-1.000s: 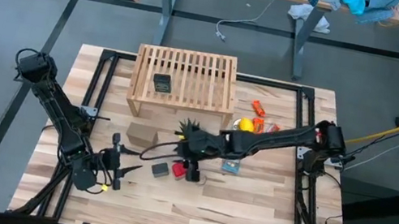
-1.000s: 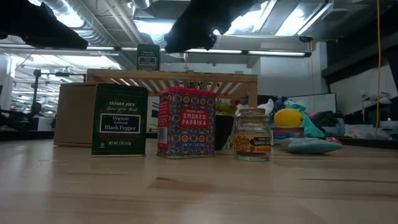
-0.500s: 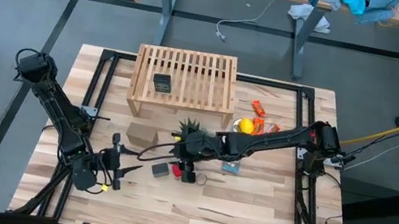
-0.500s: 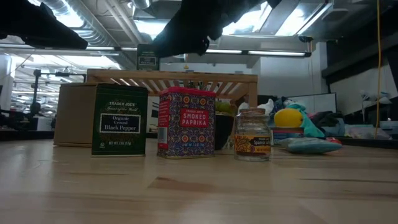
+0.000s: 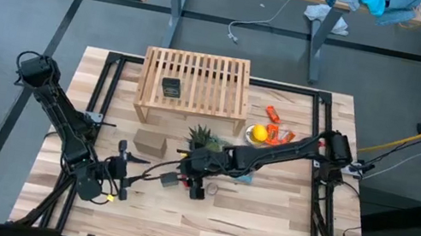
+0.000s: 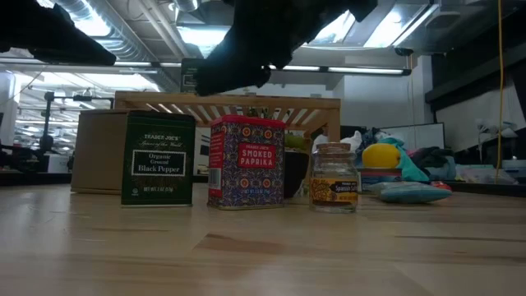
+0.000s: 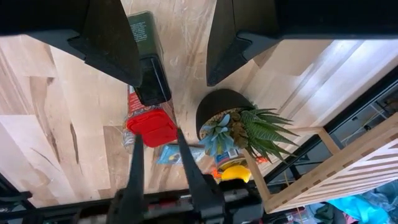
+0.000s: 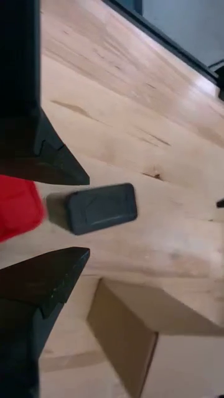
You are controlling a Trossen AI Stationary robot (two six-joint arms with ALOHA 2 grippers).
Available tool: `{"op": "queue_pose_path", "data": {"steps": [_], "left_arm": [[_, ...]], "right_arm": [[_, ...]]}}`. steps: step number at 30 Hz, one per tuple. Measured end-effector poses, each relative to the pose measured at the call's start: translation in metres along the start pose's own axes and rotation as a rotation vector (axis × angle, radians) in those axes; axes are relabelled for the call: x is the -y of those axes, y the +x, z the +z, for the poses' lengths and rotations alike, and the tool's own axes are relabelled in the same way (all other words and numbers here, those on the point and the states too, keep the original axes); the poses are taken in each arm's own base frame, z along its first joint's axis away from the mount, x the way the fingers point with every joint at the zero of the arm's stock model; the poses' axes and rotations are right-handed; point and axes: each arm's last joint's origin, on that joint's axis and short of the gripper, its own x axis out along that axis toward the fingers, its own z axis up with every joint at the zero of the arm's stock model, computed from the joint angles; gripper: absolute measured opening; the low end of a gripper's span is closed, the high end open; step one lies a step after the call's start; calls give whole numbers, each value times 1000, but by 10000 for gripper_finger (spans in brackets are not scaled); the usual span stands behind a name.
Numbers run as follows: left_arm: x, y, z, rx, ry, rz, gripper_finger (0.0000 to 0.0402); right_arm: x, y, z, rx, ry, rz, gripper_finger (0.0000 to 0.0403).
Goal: Shelf spices
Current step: Put the green can on the shelf
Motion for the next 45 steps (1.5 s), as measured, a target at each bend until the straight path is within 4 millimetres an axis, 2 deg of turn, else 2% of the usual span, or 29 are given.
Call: {"op": "queue_pose_path", "data": {"steps": [6, 17, 34, 45], "left_arm": [[0, 0, 0, 2, -3, 0, 172], [0, 0, 1, 3, -5, 0, 172], [0, 0, 0, 2, -5, 0, 172], [0, 0, 1, 3, -6, 0, 172]], "right_arm": [[3, 14, -7, 3, 3, -25, 180], [1, 22, -12, -9, 39, 49, 180], [2, 30, -19, -26, 28, 9, 180], [2, 35, -15, 40, 25, 9, 180]]}}
